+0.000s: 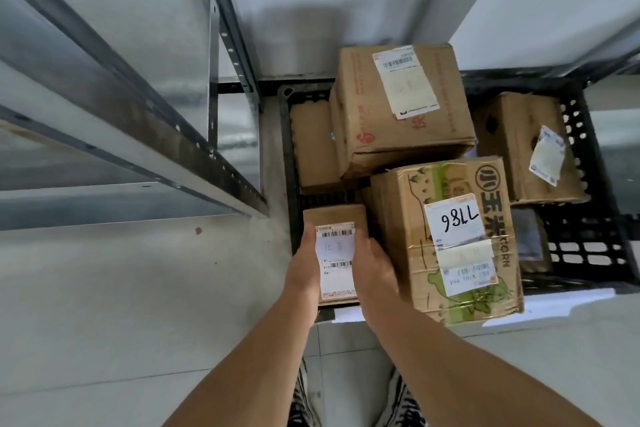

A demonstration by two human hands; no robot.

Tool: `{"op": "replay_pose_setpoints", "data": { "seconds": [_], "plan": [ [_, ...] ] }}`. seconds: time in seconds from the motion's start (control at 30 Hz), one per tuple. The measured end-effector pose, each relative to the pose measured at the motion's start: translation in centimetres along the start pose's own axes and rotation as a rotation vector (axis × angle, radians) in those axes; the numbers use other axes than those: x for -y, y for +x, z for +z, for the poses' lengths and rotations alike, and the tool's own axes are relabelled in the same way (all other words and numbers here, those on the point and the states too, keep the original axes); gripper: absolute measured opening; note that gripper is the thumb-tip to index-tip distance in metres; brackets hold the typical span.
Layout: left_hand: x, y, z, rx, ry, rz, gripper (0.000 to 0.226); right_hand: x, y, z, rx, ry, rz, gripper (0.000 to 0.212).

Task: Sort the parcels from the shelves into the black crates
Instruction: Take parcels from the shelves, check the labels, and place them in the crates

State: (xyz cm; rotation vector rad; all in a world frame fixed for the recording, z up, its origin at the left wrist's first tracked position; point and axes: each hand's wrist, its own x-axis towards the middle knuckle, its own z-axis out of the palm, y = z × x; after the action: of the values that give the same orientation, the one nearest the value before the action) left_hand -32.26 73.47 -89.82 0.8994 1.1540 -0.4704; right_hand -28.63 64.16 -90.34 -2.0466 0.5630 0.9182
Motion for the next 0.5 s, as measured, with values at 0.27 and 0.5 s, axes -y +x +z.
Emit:
{"op": "replay_pose_setpoints", "data": {
  "seconds": [0.27,0.5],
  "plan": [
    [0.2,4.4,1.4,-0.048,0.055,0.018,0.07,-0.8,3.9,2.6,-0.056,0.243,0.138,0.069],
    [0.7,6.8,2.6,-0.158,0.116,0.027,0.072,-1.7,6.4,3.4,-0.068,0.416,0.178,0.06]
  ]
}}
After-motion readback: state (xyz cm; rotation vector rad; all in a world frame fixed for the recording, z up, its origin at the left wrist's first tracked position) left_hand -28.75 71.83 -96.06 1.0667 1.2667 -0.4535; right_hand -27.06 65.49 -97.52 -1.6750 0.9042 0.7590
